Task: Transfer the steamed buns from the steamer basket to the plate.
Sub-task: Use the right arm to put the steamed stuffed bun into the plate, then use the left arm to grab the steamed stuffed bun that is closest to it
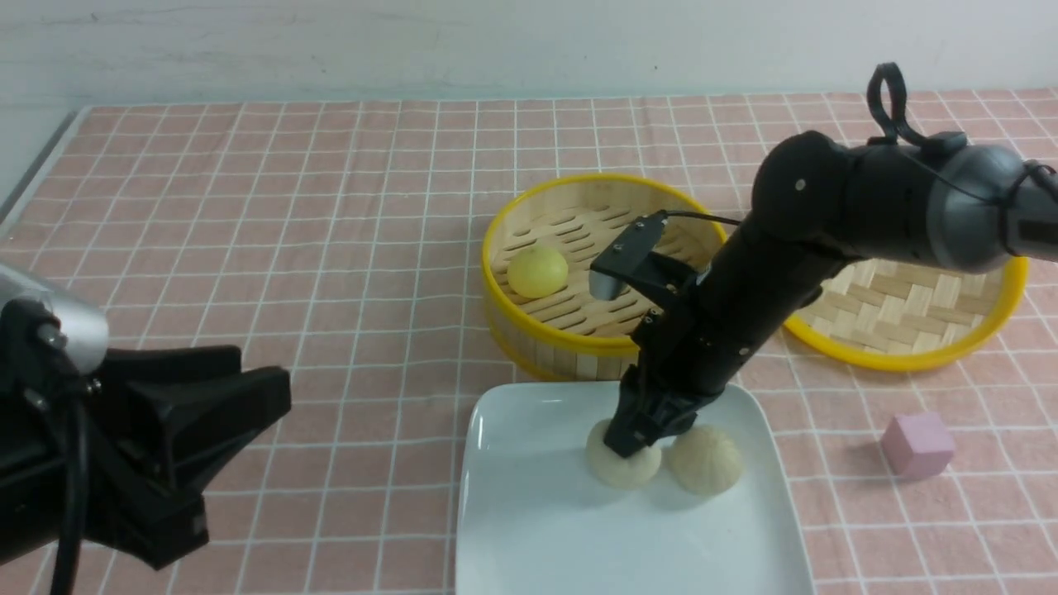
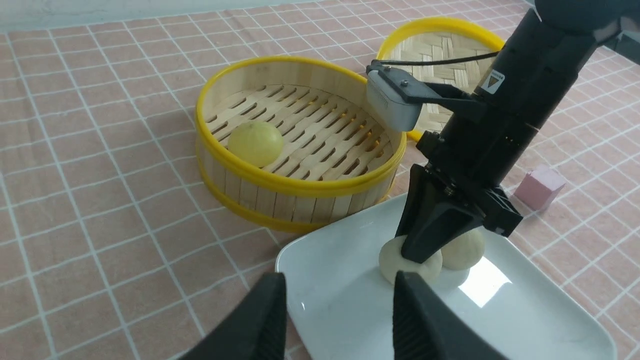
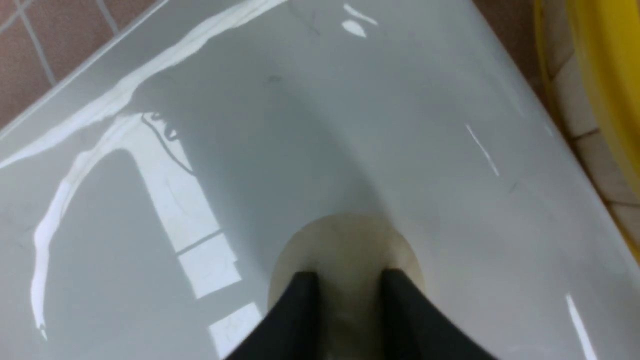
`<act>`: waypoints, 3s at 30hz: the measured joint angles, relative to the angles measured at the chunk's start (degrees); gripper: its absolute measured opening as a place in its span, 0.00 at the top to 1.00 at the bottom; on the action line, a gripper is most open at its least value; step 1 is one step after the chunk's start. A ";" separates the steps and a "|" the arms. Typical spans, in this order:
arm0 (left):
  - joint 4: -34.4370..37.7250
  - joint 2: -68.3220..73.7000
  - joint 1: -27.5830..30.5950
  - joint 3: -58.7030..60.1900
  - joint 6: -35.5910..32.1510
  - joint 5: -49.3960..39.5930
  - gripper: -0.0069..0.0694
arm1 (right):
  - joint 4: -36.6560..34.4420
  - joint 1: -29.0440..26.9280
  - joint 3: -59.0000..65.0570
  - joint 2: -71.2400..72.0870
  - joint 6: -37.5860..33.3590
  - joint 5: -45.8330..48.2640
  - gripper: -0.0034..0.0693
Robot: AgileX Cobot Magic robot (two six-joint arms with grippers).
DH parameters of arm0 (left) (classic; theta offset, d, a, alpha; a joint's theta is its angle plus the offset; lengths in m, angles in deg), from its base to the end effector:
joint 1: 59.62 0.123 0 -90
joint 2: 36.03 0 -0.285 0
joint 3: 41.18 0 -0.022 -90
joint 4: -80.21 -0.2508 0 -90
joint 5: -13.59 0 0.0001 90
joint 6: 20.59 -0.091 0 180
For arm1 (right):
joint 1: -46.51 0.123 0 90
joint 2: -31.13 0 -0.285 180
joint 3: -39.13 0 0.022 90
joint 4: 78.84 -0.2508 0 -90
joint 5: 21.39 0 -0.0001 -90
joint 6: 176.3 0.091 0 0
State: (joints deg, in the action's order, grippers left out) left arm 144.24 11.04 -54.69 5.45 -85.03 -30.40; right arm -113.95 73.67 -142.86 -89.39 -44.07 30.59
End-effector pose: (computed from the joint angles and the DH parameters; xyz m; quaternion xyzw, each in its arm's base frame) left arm 0.1255 -0.0463 0.3056 0.1990 0.7971 -0.2214 0.5254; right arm 0.3341 0.2178 0.1898 -0.4466 0.8548 0.2340 0.1227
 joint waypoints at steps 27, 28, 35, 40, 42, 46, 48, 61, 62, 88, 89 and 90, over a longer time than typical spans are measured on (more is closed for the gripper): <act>1.26 1.21 0.00 0.00 -0.61 0.00 0.48 | 7.89 -0.05 0.29 33.84 8.28 -14.73 0.30; 1.99 2.01 0.00 0.00 -0.68 -0.05 0.48 | 9.84 -0.05 0.29 35.53 10.00 -14.41 0.30; 9.42 11.70 0.00 -3.06 -10.00 -3.29 0.44 | 20.11 -0.05 0.29 43.17 23.20 -5.45 0.30; 13.75 22.65 -1.10 -10.35 -15.85 -5.58 0.35 | 21.56 -0.05 0.39 44.06 25.49 1.16 0.30; 14.06 26.49 -2.97 -13.42 -16.52 -5.51 0.32 | 21.86 -0.05 0.39 44.06 25.64 2.72 0.30; 13.24 36.20 -11.05 -22.58 -17.98 -1.97 0.29 | 21.93 -0.05 0.39 44.06 25.85 4.65 0.30; 11.33 40.48 -14.01 -26.41 -17.14 0.55 0.29 | 21.93 -0.05 0.39 44.06 25.92 4.70 0.30; -15.61 63.77 -19.45 -49.80 11.38 7.51 0.29 | 21.93 -0.05 0.39 44.06 25.98 6.44 0.30; -16.77 65.51 -19.45 -51.27 11.72 7.51 0.29 | 21.93 -0.05 0.39 44.06 25.98 6.44 0.30; -26.52 80.22 -27.92 -54.41 0.26 24.60 0.38 | 21.93 -0.05 0.39 44.06 25.98 8.16 0.30; -26.52 80.29 -27.98 -54.41 0.26 24.60 0.42 | 21.93 -0.05 0.39 44.06 25.98 8.16 0.30; -26.52 80.35 -27.98 -54.41 0.26 24.60 0.48 | 21.93 -0.05 0.39 44.06 25.98 8.16 0.30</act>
State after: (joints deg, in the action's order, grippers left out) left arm 117.72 91.39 -82.67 -48.96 -84.77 -5.80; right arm -92.02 73.62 -142.47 -45.33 -18.10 38.76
